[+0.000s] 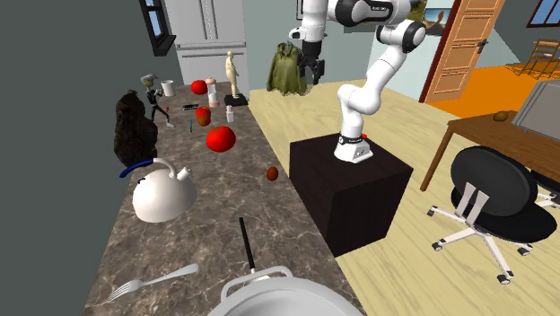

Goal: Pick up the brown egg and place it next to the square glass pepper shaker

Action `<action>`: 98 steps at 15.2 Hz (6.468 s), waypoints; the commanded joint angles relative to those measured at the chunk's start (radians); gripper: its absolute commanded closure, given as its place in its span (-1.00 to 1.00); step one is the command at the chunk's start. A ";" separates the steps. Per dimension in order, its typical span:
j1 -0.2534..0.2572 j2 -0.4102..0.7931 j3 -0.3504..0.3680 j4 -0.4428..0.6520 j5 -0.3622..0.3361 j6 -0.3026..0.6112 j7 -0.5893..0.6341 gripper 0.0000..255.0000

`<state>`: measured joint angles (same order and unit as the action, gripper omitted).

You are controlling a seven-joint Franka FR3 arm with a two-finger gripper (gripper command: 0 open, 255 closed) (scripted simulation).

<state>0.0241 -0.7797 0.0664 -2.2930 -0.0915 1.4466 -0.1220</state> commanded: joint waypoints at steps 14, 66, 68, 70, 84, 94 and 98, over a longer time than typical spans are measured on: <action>0.013 0.344 0.141 -0.005 0.113 0.323 0.249 -1.00; 0.059 1.003 0.244 0.352 0.057 0.605 0.572 1.00; 0.058 0.991 0.245 0.365 0.061 0.580 0.570 1.00; 0.057 0.980 0.245 0.378 0.065 0.556 0.568 1.00; 0.053 0.924 0.249 0.500 0.084 0.382 0.559 1.00; -0.002 0.858 0.210 0.493 0.098 0.323 0.462 1.00; -0.052 0.819 0.165 0.447 0.100 0.330 0.367 1.00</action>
<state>-0.0162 0.0421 0.2425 -1.8416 0.0099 1.7753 0.2687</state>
